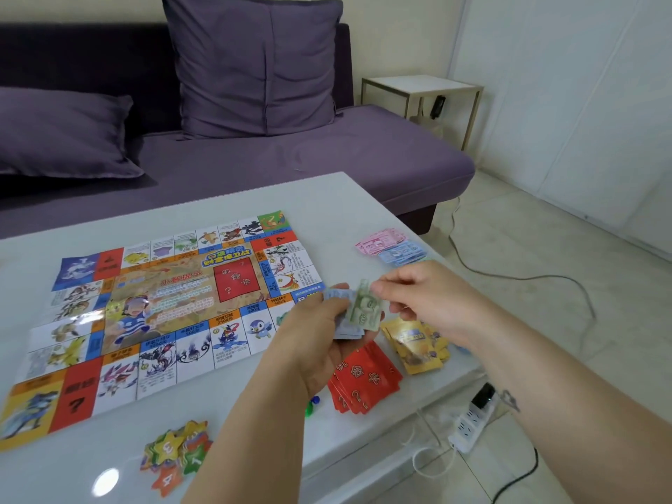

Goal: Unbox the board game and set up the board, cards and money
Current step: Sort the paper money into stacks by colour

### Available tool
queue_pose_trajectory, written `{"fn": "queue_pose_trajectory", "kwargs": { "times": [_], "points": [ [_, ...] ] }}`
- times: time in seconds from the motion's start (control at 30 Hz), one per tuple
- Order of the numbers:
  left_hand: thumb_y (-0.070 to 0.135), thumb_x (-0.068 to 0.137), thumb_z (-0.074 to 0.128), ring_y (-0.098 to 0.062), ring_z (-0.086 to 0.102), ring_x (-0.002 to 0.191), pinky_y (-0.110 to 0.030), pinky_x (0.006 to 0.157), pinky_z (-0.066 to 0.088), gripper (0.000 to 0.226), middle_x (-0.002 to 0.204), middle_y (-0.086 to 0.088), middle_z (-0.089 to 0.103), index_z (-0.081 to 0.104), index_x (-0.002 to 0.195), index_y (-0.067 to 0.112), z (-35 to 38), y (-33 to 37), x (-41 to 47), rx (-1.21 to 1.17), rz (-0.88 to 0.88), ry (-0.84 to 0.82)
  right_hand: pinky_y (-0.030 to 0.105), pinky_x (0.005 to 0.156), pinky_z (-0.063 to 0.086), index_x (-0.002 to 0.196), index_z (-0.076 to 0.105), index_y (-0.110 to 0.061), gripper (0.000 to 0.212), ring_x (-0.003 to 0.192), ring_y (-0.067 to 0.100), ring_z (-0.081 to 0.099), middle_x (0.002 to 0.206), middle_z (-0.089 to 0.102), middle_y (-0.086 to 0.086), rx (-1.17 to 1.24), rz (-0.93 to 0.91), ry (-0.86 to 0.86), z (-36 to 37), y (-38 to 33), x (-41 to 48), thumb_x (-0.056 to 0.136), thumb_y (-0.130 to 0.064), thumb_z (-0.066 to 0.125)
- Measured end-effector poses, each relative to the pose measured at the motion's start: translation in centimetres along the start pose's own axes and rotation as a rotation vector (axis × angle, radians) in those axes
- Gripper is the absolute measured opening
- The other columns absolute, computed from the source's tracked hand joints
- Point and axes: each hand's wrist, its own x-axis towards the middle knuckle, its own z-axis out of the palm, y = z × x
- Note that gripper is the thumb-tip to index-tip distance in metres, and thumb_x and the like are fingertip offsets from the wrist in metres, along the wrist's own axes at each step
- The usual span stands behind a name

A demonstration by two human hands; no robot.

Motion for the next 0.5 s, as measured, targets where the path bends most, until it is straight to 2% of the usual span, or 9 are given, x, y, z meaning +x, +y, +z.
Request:
{"fn": "queue_pose_trajectory", "kwargs": {
  "times": [0.1, 0.2, 0.27, 0.33, 0.43, 0.5],
  "points": [
    [-0.004, 0.097, 0.039, -0.021, 0.068, 0.066, -0.026, 0.049, 0.057, 0.026, 0.09, -0.015, 0.066, 0.051, 0.119, 0.002, -0.5, 0.0, -0.1, 0.005, 0.028, 0.045, 0.02, 0.057, 0.044, 0.085, 0.067, -0.015, 0.004, 0.057, 0.005, 0.055, 0.066, 0.06, -0.004, 0.185, 0.054, 0.086, -0.8, 0.9, 0.4, 0.087, -0.012, 0.065],
    [-0.003, 0.097, 0.038, -0.017, 0.07, 0.059, -0.023, 0.05, 0.056, 0.028, 0.087, -0.013, 0.067, 0.049, 0.123, 0.003, -1.0, 0.3, -0.1, -0.014, 0.071, 0.042, 0.017, 0.053, 0.044, 0.084, 0.061, -0.016, 0.011, 0.05, 0.004, 0.056, 0.073, 0.063, 0.002, 0.191, 0.045, 0.356, -2.2, 1.9, 2.2, 0.086, -0.006, 0.064],
    [-0.002, 0.097, 0.041, -0.017, 0.07, 0.064, -0.022, 0.051, 0.056, 0.028, 0.088, -0.012, 0.067, 0.05, 0.122, 0.005, -1.1, 0.3, 0.0, -0.016, 0.075, 0.05, 0.024, 0.063, 0.048, 0.081, 0.058, -0.017, 0.012, 0.062, 0.013, 0.063, 0.082, 0.065, 0.006, 0.15, 0.022, 0.567, -3.3, 3.0, 3.7, 0.084, -0.006, 0.064],
    [-0.001, 0.096, 0.043, -0.017, 0.069, 0.068, -0.022, 0.053, 0.057, 0.027, 0.087, -0.011, 0.068, 0.051, 0.121, 0.007, -1.2, 0.3, 0.2, -0.013, 0.084, 0.051, 0.033, 0.079, 0.049, 0.082, 0.059, -0.02, 0.01, 0.083, 0.023, 0.064, 0.088, 0.065, 0.003, 0.043, 0.021, 0.684, -4.0, 3.9, 4.9, 0.082, -0.011, 0.064],
    [0.001, 0.096, 0.046, -0.015, 0.07, 0.064, -0.022, 0.053, 0.056, 0.027, 0.083, -0.009, 0.069, 0.052, 0.121, 0.007, -1.2, 0.2, 0.6, -0.002, 0.099, 0.055, 0.043, 0.092, 0.046, 0.074, 0.056, -0.029, 0.013, 0.093, 0.024, 0.062, 0.083, 0.062, -0.008, -0.106, 0.084, 0.718, -4.3, 4.6, 6.3, 0.083, -0.021, 0.062],
    [0.002, 0.095, 0.048, -0.014, 0.071, 0.063, -0.022, 0.052, 0.056, 0.027, 0.079, -0.007, 0.071, 0.053, 0.121, 0.006, -1.2, 0.0, 1.0, 0.011, 0.1, 0.064, 0.04, 0.097, 0.041, 0.082, 0.059, -0.029, 0.005, 0.1, 0.023, 0.06, 0.09, 0.064, -0.009, -0.173, 0.132, 0.715, -4.2, 4.8, 6.8, 0.086, -0.026, 0.058]
  ]
}}
